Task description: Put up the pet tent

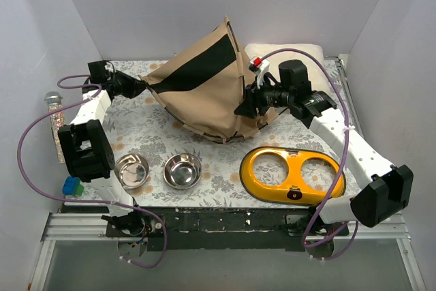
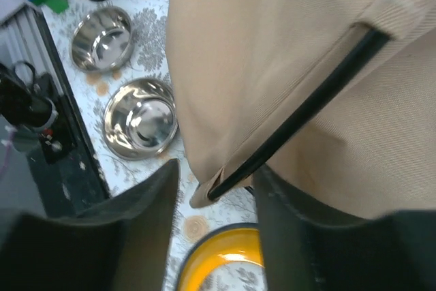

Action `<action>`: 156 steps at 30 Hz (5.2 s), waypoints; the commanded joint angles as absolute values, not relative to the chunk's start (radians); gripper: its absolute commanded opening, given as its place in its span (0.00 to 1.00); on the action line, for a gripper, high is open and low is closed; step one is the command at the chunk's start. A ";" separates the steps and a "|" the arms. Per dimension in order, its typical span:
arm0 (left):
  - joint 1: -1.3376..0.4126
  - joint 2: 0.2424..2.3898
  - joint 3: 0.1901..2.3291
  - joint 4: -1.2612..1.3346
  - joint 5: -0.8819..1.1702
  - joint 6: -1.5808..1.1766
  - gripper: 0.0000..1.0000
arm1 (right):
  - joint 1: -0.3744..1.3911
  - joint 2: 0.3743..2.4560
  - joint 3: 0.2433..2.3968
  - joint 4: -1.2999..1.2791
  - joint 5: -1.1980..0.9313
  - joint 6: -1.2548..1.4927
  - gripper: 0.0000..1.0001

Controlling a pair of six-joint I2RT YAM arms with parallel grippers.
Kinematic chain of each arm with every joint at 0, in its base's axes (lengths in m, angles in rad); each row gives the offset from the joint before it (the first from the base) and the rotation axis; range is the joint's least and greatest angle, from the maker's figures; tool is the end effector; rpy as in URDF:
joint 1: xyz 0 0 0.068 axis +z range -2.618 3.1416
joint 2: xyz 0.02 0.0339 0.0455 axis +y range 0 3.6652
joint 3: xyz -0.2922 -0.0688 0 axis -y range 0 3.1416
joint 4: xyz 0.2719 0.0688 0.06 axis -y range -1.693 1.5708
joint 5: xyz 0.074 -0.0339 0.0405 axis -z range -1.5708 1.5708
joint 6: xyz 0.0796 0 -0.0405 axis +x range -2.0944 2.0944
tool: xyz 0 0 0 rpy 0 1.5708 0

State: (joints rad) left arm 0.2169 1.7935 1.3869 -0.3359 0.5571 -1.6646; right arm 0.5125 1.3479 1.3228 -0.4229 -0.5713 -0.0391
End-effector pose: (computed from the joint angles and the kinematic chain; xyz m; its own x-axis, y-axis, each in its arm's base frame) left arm 0.4605 0.0584 0.2503 -0.1351 -0.8951 0.4249 -0.6759 -0.2304 -0.7001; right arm 0.2890 0.2120 0.3906 -0.3445 -0.2316 -0.9098 -0.8514 0.4855 0.1988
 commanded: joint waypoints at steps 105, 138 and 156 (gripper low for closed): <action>-0.095 1.657 1.913 -0.812 1.189 0.377 0.00 | 0.319 1.459 1.611 -0.327 -0.805 -0.150 0.74; -0.078 1.578 1.778 -0.508 1.192 0.184 0.29 | 0.189 1.612 1.531 -0.410 -0.745 -0.513 0.01; -0.141 1.739 2.058 -0.616 0.977 0.145 0.34 | 0.190 1.520 1.557 -0.348 -0.782 -0.460 0.01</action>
